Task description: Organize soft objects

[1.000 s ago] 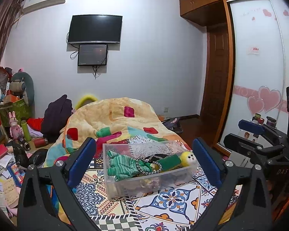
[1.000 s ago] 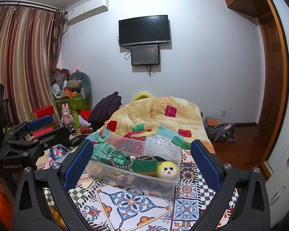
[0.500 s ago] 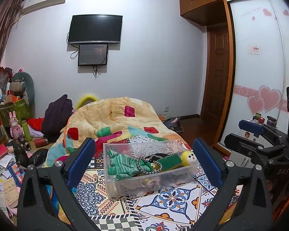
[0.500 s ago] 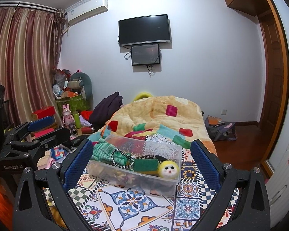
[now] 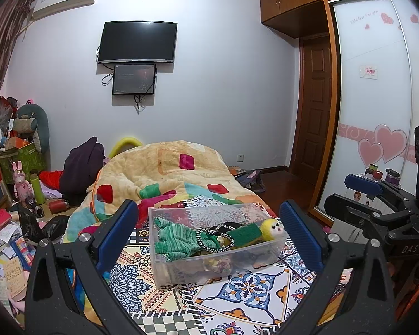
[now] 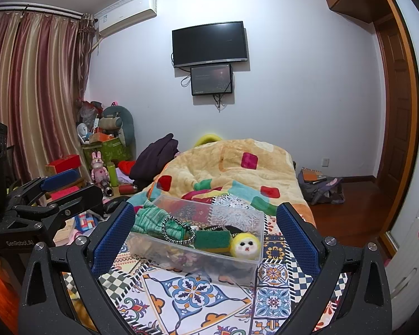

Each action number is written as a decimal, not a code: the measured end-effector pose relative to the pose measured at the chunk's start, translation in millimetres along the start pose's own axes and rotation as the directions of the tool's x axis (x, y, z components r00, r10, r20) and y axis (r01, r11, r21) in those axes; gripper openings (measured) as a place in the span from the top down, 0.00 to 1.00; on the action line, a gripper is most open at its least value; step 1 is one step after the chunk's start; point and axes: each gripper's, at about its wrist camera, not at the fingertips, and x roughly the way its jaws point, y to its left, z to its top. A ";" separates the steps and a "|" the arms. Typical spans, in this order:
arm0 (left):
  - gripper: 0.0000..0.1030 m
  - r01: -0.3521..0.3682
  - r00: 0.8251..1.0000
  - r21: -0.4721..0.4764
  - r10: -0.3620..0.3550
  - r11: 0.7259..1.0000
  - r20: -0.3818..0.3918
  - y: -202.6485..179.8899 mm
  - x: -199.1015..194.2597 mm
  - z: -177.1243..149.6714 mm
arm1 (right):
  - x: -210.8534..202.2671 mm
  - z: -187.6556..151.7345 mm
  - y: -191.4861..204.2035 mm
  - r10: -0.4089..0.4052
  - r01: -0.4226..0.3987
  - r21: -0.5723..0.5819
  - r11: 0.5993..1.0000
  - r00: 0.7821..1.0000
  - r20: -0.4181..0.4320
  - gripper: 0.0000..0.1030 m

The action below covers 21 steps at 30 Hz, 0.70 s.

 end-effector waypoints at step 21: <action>0.00 0.044 0.999 -0.004 -0.044 0.999 -0.022 0.7 3.0 0.7 | 0.7 -1.3 -0.3 0.001 -0.001 0.005 1.000 1.000 -0.008 0.02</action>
